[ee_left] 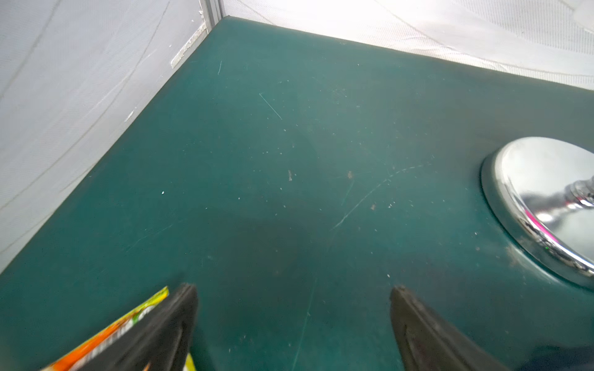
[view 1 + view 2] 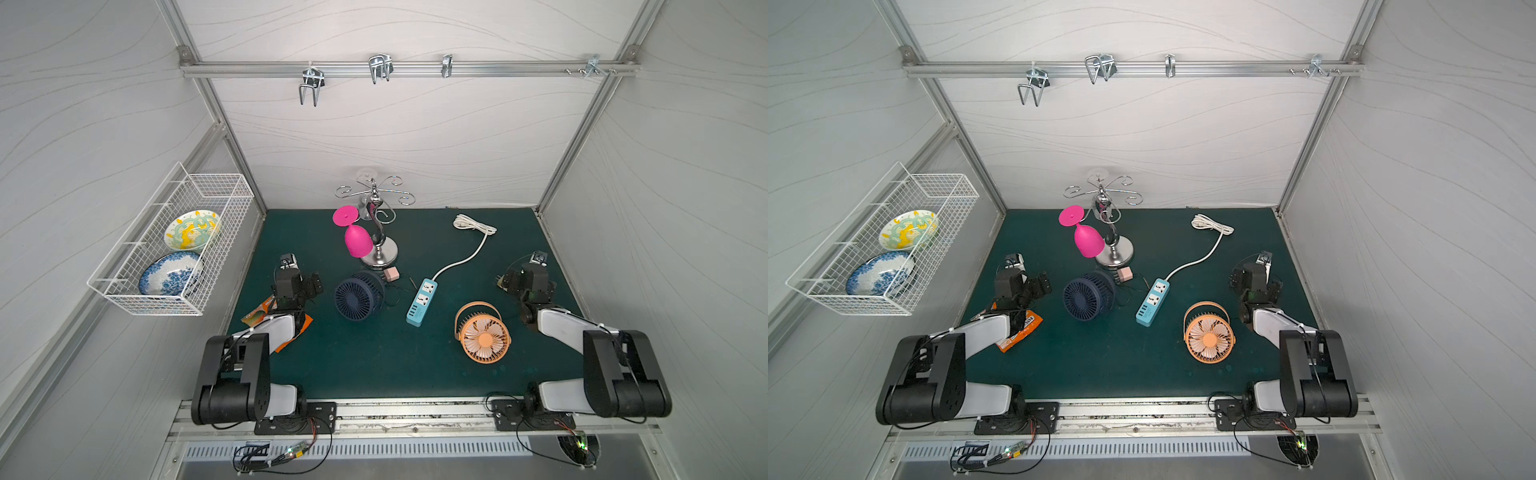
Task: Unplug the desk fan from the power strip
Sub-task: Reset both arms
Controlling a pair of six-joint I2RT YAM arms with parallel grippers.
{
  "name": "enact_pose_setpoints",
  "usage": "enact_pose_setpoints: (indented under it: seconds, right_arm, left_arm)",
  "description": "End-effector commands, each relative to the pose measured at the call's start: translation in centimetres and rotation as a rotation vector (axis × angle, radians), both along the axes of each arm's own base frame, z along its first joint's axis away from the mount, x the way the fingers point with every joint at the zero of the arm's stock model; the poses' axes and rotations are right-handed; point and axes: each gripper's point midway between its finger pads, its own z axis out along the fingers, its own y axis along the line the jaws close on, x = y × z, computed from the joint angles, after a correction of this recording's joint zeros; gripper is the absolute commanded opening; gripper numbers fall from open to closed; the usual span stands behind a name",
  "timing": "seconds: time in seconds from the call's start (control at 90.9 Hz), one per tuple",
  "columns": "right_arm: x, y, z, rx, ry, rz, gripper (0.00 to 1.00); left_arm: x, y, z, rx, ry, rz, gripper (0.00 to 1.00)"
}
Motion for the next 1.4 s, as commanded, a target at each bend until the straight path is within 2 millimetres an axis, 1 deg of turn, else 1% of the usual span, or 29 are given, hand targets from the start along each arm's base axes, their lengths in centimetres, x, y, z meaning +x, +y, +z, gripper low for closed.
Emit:
enact_pose_setpoints:
  seconds: [0.0,0.055,0.088,0.275,0.385,0.44,0.473,0.517,0.594,0.638,0.66,0.737,0.792,0.913,1.024,1.387]
  right_arm:
    - [1.2,0.3,0.9,-0.016,-0.112,0.037,0.99]
    - [1.3,0.4,0.5,-0.016,-0.12,0.046,0.99]
    - [1.4,0.4,0.4,-0.016,-0.124,0.046,0.99]
    - [1.9,0.8,0.0,-0.014,-0.096,0.073,0.99]
    - [1.8,1.1,0.1,-0.012,-0.109,0.087,0.99]
    - [1.8,1.6,0.0,-0.013,-0.112,0.122,0.99]
    - [1.8,2.0,0.0,-0.013,-0.116,0.145,0.99]
    - [1.9,2.5,-0.1,-0.025,-0.119,0.171,0.99]
    - [1.8,3.4,-1.1,-0.042,-0.112,0.215,0.99]
    - [2.2,3.7,-0.6,-0.053,-0.144,0.23,0.99]
    - [2.4,3.7,-0.6,-0.047,-0.137,0.234,0.99]
    - [2.8,3.6,-1.3,0.039,-0.092,0.279,0.99]
    - [2.7,3.4,-1.5,0.074,-0.085,0.292,0.99]
    - [2.7,3.4,-1.4,0.066,-0.087,0.291,0.99]
    - [2.5,3.6,-1.3,0.021,-0.088,0.272,0.99]
    - [2.7,3.7,-1.3,0.049,-0.086,0.288,0.99]
  left_arm:
    - [2.2,-0.3,2.2,-0.006,-0.146,-0.039,0.97]
    - [2.4,-0.7,1.8,-0.01,-0.126,-0.063,0.96]
    - [2.6,-1.0,2.0,-0.012,-0.128,-0.084,0.95]
    - [2.8,-2.1,1.6,-0.012,-0.138,-0.155,0.94]
    - [2.7,-2.4,1.2,0.002,-0.153,-0.162,0.96]
    - [2.6,-2.7,1.0,0.005,-0.166,-0.176,0.97]
    - [2.6,-2.9,0.9,0.012,-0.17,-0.184,1.0]
    - [2.6,-3.0,0.8,0.022,-0.168,-0.185,1.0]
    - [2.6,-3.0,0.7,0.028,-0.163,-0.183,1.0]
    - [2.6,-3.1,0.7,0.034,-0.159,-0.182,1.0]
    - [2.7,-3.2,0.7,0.043,-0.158,-0.181,1.0]
    - [2.8,-3.5,0.7,0.073,-0.149,-0.18,1.0]
    - [2.9,-3.6,0.6,0.071,-0.143,-0.18,1.0]
    - [3.0,-3.5,0.5,0.072,-0.137,-0.178,1.0]
    - [2.9,-3.5,0.5,0.071,-0.139,-0.178,1.0]
    - [2.8,-3.6,0.8,0.075,-0.152,-0.178,1.0]
